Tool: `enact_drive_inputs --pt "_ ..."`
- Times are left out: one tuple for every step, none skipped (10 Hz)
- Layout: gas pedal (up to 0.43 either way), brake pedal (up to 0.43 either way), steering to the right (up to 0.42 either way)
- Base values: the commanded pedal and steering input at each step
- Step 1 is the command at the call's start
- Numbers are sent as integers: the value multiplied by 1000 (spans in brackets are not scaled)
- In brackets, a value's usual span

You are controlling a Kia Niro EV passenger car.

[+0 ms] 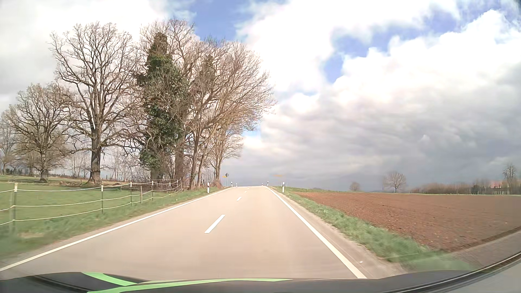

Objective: Follow the waypoints while adhering to traffic rules and regulations

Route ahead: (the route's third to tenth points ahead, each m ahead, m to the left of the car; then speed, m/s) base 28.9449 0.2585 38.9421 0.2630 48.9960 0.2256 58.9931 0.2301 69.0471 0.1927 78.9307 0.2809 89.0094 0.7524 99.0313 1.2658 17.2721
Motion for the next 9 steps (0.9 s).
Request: enact_drive_inputs --pt "287 0 -2" --pt "287 0 -2" --pt "287 0 -2" --pt "287 0 -2" --pt "287 0 -2" --pt "287 0 -2" --pt "287 0 -2" --pt "287 0 -2" --pt "287 0 -2"
